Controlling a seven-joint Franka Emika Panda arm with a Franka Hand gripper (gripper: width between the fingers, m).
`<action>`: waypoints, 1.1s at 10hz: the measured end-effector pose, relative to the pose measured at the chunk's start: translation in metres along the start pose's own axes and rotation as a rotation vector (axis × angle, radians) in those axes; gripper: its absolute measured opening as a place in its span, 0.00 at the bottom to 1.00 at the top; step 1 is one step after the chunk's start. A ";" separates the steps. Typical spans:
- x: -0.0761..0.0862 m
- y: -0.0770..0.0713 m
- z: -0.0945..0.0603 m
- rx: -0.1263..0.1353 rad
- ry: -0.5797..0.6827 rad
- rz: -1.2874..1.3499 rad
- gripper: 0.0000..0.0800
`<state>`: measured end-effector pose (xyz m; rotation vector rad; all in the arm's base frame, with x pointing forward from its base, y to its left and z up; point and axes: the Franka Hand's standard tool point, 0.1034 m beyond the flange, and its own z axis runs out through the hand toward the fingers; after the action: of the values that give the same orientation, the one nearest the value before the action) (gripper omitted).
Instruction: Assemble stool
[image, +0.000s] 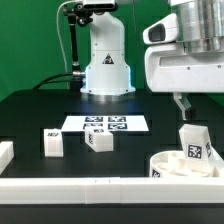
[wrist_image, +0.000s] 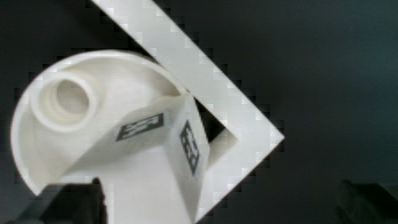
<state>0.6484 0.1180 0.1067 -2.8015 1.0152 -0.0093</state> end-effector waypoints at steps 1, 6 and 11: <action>0.000 0.000 0.000 -0.011 0.004 -0.103 0.81; 0.001 0.001 -0.001 -0.113 0.038 -0.714 0.81; 0.003 0.006 0.001 -0.149 0.011 -1.184 0.81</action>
Offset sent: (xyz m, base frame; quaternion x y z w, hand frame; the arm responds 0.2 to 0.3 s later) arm 0.0010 -0.0025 0.0017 -0.0715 0.0053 -0.2826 0.9566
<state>0.6470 0.1122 0.1049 -3.0524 -0.7580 -0.0909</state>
